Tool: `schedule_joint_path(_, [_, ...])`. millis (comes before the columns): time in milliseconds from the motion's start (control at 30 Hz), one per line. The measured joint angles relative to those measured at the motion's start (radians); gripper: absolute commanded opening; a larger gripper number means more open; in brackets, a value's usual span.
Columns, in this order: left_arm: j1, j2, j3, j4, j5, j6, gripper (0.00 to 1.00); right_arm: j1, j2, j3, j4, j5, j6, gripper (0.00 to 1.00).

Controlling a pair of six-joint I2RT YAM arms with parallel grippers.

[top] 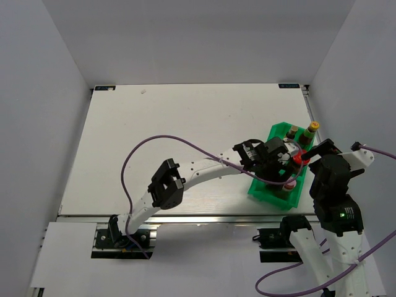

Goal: Organize the condiment bottles

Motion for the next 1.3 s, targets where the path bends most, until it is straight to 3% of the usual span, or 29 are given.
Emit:
schedule_joint_path(233, [-0.005,-0.171,-0.148,0.020,0.012,0.038,0.98,0.000,0.012,-0.004,0.020,-0.031,-0.002,0.89])
schedule_joint_path(433, [0.059,-0.517,-0.500,0.082,-0.099,-0.014,0.98,0.000,0.092,-0.004,0.034,-0.105,-0.026,0.89])
schedule_joint_path(533, [0.289,-0.712,-0.721,0.140,-0.139,-0.094,0.98,0.000,0.134,-0.005,0.063,-0.180,-0.036,0.89])
schedule_joint_path(633, [0.580,-0.863,-0.915,0.157,-0.280,-0.171,0.98,0.000,0.160,-0.010,0.110,-0.256,-0.044,0.89])
schedule_joint_path(700, [0.696,-0.941,-0.991,0.116,-0.396,-0.233,0.98,0.000,0.186,-0.009,0.141,-0.307,-0.050,0.89])
schedule_joint_path(900, [0.801,-1.098,-1.023,0.047,-0.560,-0.356,0.98,0.000,0.322,-0.009,0.254,-0.526,-0.084,0.89])
schedule_joint_path(1300, [0.885,-1.124,-1.024,0.048,-0.598,-0.385,0.98,0.000,0.447,-0.002,0.382,-0.695,-0.103,0.89])
